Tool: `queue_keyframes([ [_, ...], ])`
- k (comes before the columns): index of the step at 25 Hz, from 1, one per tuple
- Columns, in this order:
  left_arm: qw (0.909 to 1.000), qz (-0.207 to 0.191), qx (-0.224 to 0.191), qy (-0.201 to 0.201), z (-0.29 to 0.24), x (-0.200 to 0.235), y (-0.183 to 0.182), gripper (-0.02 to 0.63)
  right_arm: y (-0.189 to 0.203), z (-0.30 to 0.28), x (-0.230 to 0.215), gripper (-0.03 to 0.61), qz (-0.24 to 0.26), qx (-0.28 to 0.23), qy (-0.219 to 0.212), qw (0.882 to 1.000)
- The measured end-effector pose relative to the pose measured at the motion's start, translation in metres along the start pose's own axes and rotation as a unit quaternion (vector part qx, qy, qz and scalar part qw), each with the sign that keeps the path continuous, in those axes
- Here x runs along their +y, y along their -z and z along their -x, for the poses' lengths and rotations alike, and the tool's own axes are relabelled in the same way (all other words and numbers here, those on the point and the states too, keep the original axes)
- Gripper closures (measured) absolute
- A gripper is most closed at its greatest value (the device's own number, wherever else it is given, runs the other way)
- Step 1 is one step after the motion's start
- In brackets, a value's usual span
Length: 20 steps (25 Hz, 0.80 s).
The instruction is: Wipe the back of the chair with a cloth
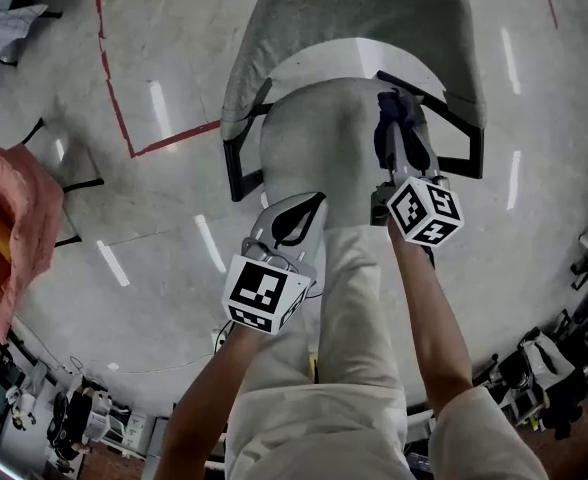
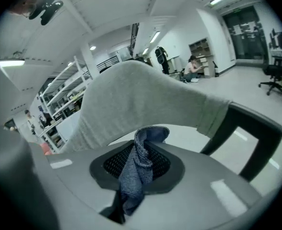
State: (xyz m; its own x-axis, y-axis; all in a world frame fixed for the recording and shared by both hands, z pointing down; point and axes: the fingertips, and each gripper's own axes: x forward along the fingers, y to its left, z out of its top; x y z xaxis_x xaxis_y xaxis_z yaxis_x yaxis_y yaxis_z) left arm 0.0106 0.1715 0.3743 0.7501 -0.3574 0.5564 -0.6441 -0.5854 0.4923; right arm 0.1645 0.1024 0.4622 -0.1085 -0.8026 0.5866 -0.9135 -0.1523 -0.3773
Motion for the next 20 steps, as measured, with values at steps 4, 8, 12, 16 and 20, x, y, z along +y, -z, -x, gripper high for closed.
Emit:
queue_keyframes([
  [4, 0.9997, -0.015, 0.008, 0.020, -0.012, -0.015, -0.005, 0.613, -0.019, 0.015, -0.034, 0.508, -0.050, -0.031, 0.048, 0.997],
  [8, 0.9988, -0.026, 0.015, 0.039, -0.022, -0.029, -0.009, 0.613, -0.029, 0.029, -0.066, 0.508, -0.096, -0.052, 0.087, 0.990],
  [12, 0.9982, -0.033, 0.017, 0.048, -0.027, -0.037, -0.014, 0.613, -0.034, 0.037, -0.092, 0.508, -0.125, -0.063, 0.120, 0.983],
  [16, 0.9979, -0.033, 0.023, 0.051, -0.034, -0.041, -0.013, 0.613, -0.039, 0.039, -0.112, 0.508, -0.139, -0.071, 0.150, 0.976],
  [20, 0.9978, -0.030, 0.028, 0.053, -0.040, -0.044, -0.015, 0.613, -0.048, 0.033, -0.122, 0.508, -0.145, -0.073, 0.164, 0.973],
])
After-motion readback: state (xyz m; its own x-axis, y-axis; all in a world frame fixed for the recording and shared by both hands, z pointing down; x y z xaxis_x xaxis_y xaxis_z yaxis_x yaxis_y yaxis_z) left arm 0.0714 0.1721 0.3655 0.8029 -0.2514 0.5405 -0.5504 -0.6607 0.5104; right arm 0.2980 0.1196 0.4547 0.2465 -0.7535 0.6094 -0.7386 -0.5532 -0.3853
